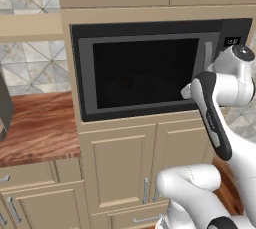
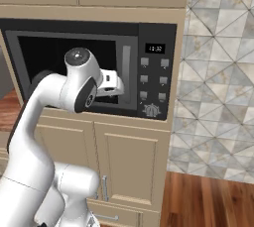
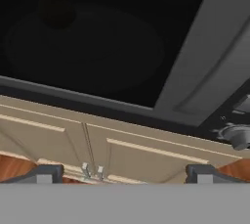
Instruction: Retrieve the reheated potato from the microwave, then place the potato, cheese, and condiment on the cutting board.
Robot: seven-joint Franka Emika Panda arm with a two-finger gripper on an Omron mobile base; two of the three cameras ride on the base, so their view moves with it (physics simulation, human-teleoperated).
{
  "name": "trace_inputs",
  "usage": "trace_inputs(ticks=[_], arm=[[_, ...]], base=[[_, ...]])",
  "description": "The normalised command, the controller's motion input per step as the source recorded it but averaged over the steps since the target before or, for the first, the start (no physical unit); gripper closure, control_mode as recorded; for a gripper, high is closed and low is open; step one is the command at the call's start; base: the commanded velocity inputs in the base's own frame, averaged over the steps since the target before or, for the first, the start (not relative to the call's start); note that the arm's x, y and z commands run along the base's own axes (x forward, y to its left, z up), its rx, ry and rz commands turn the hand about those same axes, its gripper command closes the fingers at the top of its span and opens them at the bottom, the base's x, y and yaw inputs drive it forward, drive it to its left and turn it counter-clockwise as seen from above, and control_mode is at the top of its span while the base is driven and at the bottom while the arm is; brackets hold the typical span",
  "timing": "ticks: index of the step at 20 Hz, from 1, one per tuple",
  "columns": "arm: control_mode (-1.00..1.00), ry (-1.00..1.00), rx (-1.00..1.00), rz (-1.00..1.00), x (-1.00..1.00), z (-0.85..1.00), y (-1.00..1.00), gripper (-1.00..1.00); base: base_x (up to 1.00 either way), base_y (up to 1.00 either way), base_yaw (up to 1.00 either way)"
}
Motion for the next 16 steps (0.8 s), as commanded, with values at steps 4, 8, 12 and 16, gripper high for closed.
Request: trace_inputs(ticks=[4, 8, 12, 16], arm=[[-1.00, -0.08, 0.00, 0.13, 0.08, 0.21, -0.43, -1.00], [-1.00, 0.05, 0.06, 0.00, 0.23, 0.24, -0.41, -1.00], [-1.00, 0.07, 0.12, 0.00, 0.37, 0.17, -0.30, -1.00], [-1.00, 0.02, 0.19, -0.02, 0.48, 0.07, -0.23, -1.00]], base=[[0.00, 0.00, 0.00], [0.00, 0.00, 0.00], [0.00, 0.00, 0.00], [0.00, 0.00, 0.00]])
